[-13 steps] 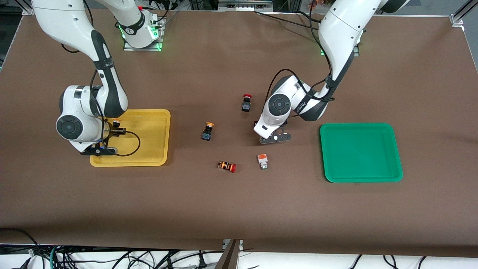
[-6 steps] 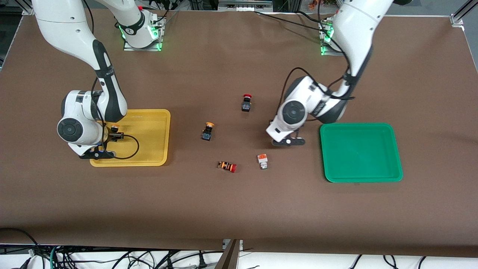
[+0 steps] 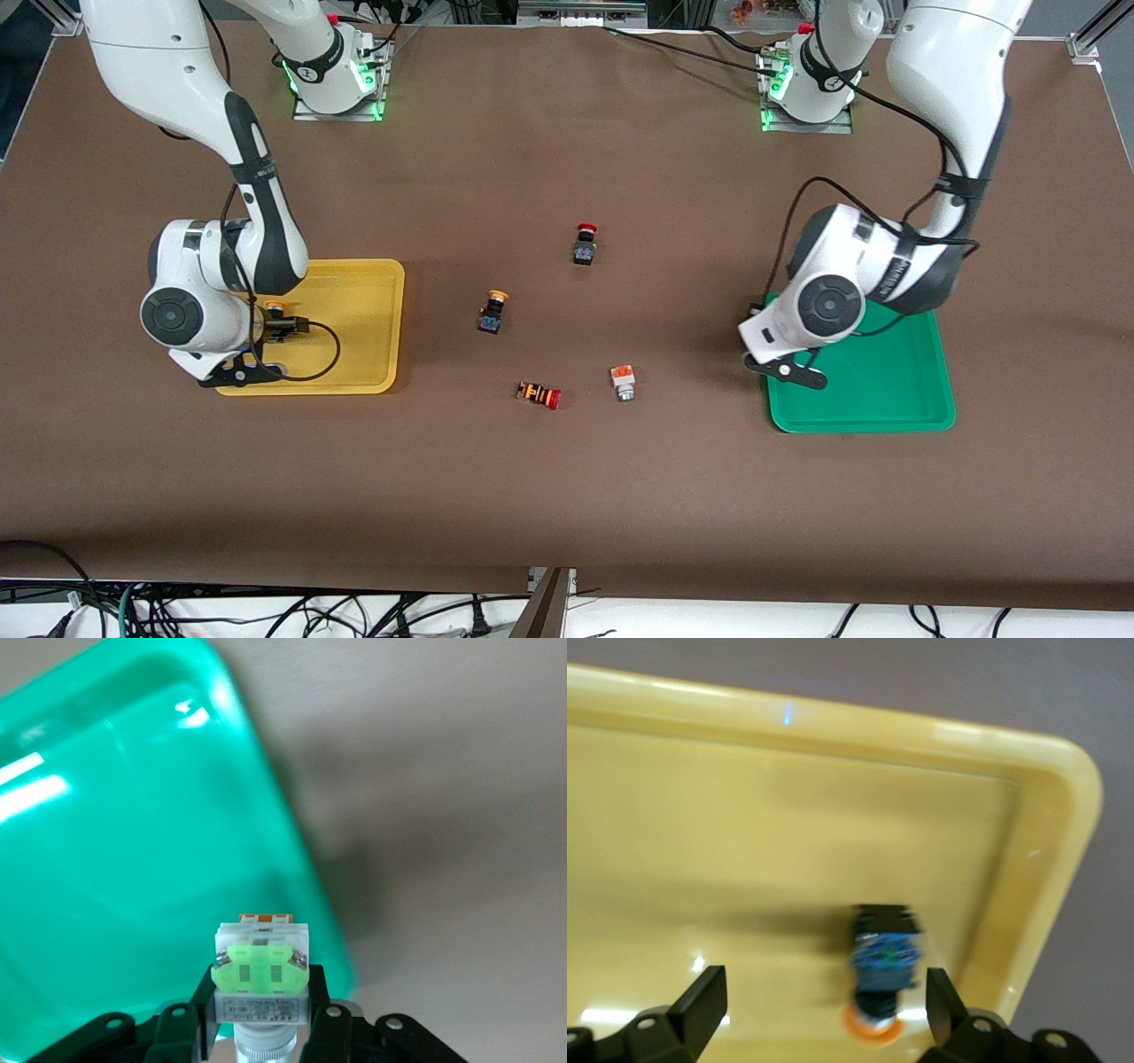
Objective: Place green and yellow buttons in trays
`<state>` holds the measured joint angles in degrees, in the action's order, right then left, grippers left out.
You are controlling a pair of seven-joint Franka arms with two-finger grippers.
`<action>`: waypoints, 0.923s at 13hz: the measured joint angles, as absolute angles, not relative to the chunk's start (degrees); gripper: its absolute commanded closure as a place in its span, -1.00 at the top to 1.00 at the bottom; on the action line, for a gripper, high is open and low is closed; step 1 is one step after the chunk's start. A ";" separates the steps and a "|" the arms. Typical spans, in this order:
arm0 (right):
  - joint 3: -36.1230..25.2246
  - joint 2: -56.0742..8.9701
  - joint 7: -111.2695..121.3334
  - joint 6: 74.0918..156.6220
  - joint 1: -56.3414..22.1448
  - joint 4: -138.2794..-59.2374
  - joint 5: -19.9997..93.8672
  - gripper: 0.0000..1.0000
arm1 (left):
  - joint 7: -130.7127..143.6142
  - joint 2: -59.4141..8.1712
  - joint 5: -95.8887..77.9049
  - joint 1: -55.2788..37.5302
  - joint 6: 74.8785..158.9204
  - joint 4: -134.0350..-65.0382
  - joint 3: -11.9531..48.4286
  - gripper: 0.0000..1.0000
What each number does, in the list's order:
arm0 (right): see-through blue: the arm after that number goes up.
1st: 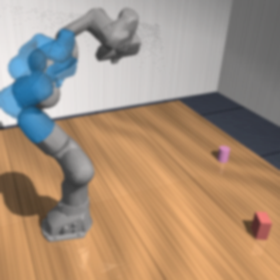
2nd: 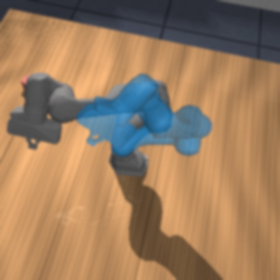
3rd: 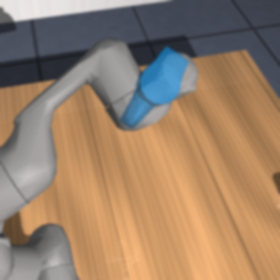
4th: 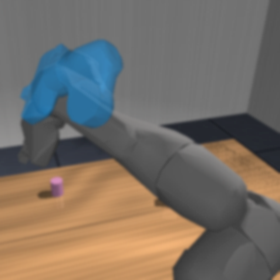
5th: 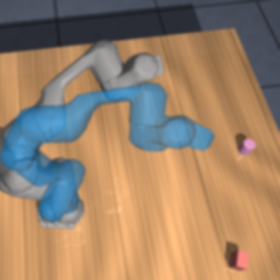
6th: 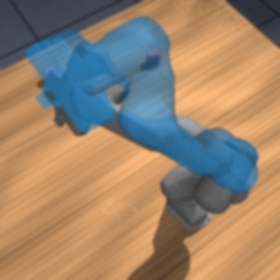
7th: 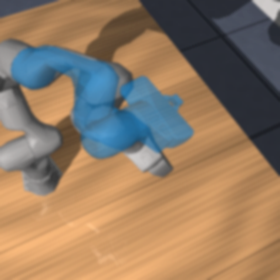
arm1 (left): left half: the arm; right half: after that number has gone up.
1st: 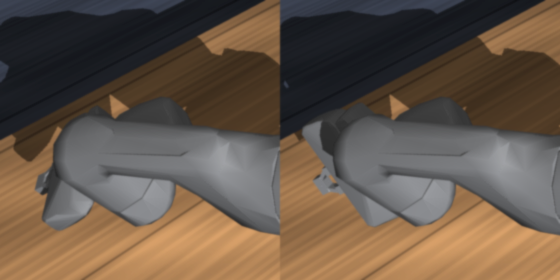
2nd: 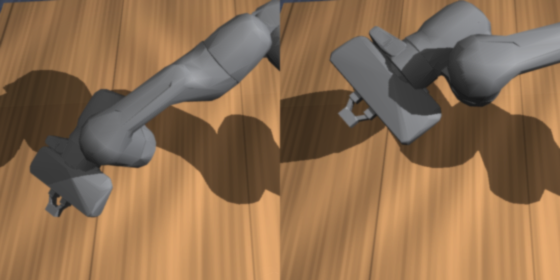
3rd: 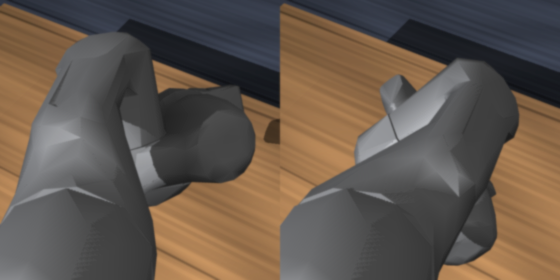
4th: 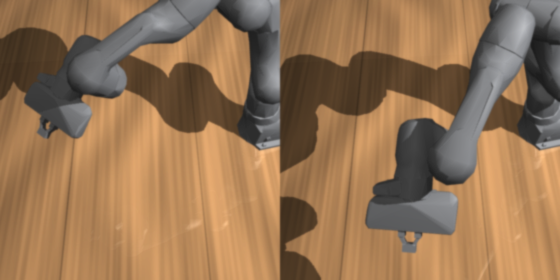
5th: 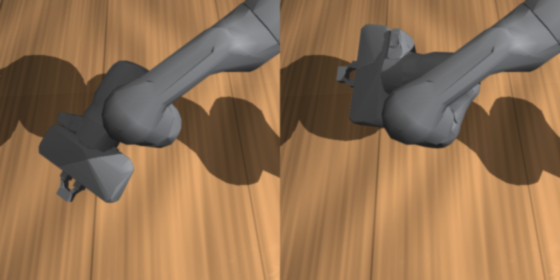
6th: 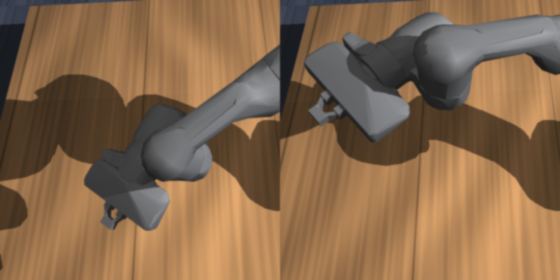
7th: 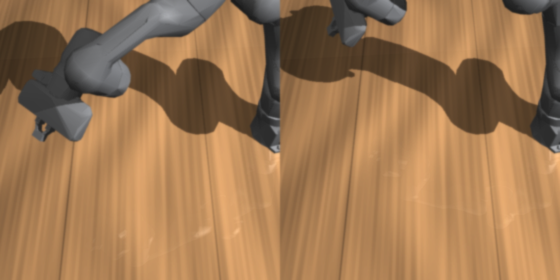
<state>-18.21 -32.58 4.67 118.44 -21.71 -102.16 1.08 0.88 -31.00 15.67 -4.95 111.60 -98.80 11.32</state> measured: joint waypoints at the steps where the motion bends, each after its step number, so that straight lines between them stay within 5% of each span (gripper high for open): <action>1: -17.21 -32.37 4.07 116.16 -22.80 -100.12 1.12 1.00 | -1.89 -31.36 16.62 -3.78 111.77 -98.98 11.30 -0.98; 2: -16.33 -32.24 2.53 115.06 -24.25 -98.49 1.16 1.00 | -3.60 -31.91 17.22 -2.80 112.76 -99.53 11.30 -0.94; 5: -13.20 -32.33 -7.80 114.76 -28.58 -96.06 2.22 1.00 | -4.91 -33.65 17.55 -0.86 120.36 -103.67 11.33 0.99; 12: -6.49 -37.55 -34.88 120.62 -34.96 -91.32 6.59 1.00 | -2.57 -28.91 13.59 0.40 117.13 -99.44 15.50 1.00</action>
